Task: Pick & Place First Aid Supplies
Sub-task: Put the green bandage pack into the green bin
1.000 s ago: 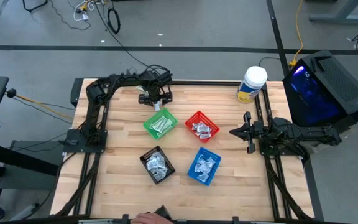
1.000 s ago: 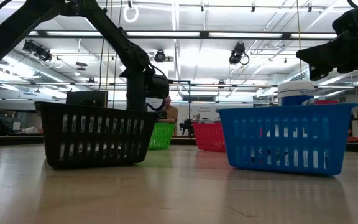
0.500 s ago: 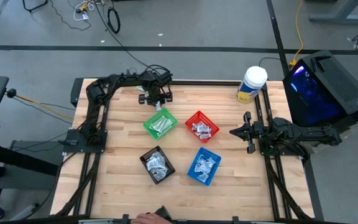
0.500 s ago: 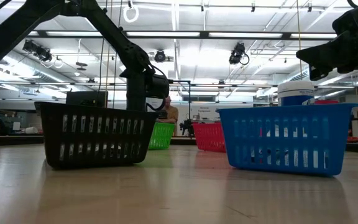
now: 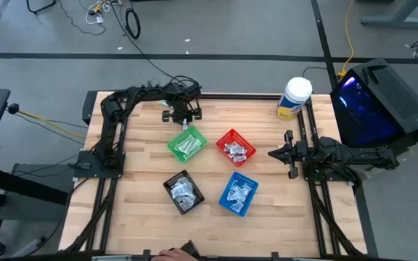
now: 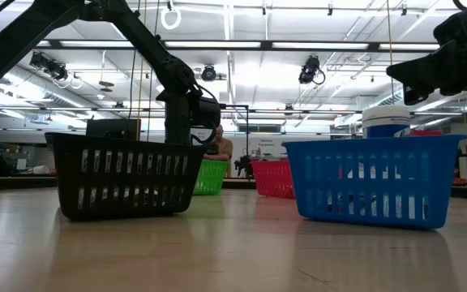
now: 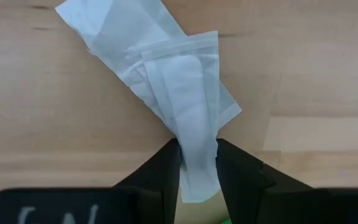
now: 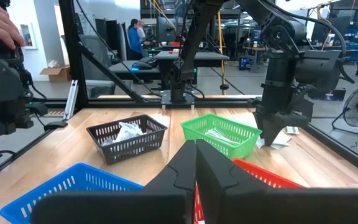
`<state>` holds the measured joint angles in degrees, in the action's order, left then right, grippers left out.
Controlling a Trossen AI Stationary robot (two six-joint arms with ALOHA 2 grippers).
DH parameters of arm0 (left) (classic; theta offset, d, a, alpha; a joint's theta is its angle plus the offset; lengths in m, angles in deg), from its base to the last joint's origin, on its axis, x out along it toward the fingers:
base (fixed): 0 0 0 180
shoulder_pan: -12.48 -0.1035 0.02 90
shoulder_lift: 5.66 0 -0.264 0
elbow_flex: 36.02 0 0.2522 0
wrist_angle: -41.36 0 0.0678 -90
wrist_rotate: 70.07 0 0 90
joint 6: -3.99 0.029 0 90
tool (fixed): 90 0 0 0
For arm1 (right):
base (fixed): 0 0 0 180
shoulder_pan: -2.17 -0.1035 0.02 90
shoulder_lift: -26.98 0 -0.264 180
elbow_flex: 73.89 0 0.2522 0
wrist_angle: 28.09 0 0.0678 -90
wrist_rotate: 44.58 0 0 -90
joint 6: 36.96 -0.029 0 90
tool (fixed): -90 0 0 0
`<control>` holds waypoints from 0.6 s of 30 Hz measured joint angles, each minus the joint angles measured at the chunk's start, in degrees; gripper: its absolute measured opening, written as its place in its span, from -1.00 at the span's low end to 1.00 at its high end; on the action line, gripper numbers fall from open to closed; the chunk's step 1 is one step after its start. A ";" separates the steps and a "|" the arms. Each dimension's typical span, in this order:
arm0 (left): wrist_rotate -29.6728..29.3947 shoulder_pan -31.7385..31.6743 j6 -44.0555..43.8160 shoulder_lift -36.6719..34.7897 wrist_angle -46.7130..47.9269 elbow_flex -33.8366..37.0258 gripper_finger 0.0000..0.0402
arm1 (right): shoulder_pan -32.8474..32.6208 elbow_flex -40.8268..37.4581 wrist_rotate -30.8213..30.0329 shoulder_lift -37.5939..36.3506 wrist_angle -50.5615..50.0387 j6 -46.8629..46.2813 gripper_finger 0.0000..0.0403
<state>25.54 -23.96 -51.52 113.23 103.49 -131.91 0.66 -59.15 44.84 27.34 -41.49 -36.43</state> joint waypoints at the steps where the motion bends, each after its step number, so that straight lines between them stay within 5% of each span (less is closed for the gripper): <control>1: 0.23 0.01 0.41 -0.01 0.28 0.00 -0.46 | -0.02 0.00 0.00 0.00 0.00 0.00 -0.94; 18: -3.00 -0.14 1.25 -7.12 3.75 0.02 -0.46 | -0.02 0.00 0.00 0.00 0.00 -0.01 -0.94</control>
<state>22.54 -24.10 -50.26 106.11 107.23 -131.88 0.64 -59.15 44.84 27.33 -41.49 -36.44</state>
